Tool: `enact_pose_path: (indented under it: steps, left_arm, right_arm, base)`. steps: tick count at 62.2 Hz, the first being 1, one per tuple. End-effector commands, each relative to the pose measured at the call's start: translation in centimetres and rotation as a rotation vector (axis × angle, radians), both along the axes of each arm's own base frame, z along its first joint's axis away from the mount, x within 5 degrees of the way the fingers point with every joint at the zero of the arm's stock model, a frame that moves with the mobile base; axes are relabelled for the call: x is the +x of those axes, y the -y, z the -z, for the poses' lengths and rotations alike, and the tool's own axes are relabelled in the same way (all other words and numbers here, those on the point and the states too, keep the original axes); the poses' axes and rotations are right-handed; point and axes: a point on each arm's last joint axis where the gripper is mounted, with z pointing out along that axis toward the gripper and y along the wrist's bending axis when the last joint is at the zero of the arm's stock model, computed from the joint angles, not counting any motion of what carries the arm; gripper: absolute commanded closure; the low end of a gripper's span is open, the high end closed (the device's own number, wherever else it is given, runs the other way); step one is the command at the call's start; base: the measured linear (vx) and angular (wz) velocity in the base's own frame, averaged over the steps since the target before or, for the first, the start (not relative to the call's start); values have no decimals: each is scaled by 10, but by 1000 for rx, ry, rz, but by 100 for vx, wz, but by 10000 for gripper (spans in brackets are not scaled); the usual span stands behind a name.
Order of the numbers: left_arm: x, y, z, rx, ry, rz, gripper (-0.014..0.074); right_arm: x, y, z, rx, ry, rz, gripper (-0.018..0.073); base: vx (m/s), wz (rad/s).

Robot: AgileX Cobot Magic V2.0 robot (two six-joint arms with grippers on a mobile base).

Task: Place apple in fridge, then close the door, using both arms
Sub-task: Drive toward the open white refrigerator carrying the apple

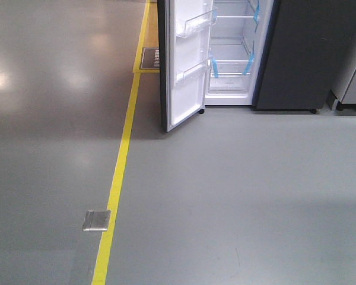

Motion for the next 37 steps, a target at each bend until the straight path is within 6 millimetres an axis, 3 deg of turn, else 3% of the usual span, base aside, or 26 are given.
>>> enact_pose_path:
  steps: [1,37]
  left_arm:
    - [-1,-1,0,-8,64,-8,603]
    - [-1,-1,0,-8,64,-8,603]
  right_arm:
    - [2,1,-13,33,83,15,566]
    - [2,1,-13,33,83,15,566]
  base:
    - [34,2]
    - [34,-1]
